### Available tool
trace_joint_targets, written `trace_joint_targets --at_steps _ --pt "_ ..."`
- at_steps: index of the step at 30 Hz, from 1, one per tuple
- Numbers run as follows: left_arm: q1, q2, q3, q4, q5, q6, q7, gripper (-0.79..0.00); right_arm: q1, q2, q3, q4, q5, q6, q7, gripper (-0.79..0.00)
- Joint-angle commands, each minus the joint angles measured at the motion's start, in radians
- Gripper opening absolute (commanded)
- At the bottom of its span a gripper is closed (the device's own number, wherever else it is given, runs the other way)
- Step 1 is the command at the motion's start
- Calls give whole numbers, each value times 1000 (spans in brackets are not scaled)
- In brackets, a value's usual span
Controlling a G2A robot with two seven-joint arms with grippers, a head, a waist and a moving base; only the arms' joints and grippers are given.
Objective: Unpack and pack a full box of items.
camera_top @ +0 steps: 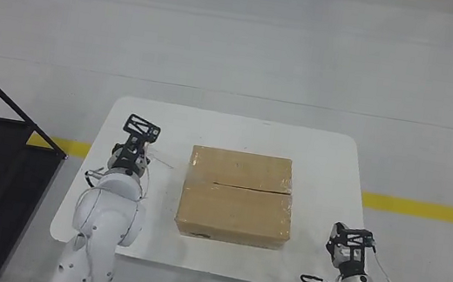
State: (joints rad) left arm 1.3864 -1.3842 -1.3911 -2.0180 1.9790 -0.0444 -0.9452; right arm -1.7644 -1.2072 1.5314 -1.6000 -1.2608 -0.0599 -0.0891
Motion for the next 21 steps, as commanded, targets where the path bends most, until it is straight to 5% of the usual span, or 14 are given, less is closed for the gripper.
trace_joint_targets --at_steps 1,14,15,16,19,21 --pt "-2 2 -31 -1 9 -3 -3 -785 3 0 1 4 1 -3 2 -785" --pt "0 9 -178 -14 25 -16 -20 -785 14 -2 4 6 6 -15 11 -785" --pt "1 9 -185 -14 24 -12 -22 -529 14 -3 3 5 7 -17 11 -785" --pt "2 9 -191 -14 18 -3 -27 0 14 -3 4 4 13 -22 11 -785" --pt "2 7 -197 -17 -17 3 -28 0 14 -3 7 0 36 -40 15 -785" --pt "2 4 -207 -20 -63 21 -19 0 12 -3 13 -6 73 -79 16 -668"
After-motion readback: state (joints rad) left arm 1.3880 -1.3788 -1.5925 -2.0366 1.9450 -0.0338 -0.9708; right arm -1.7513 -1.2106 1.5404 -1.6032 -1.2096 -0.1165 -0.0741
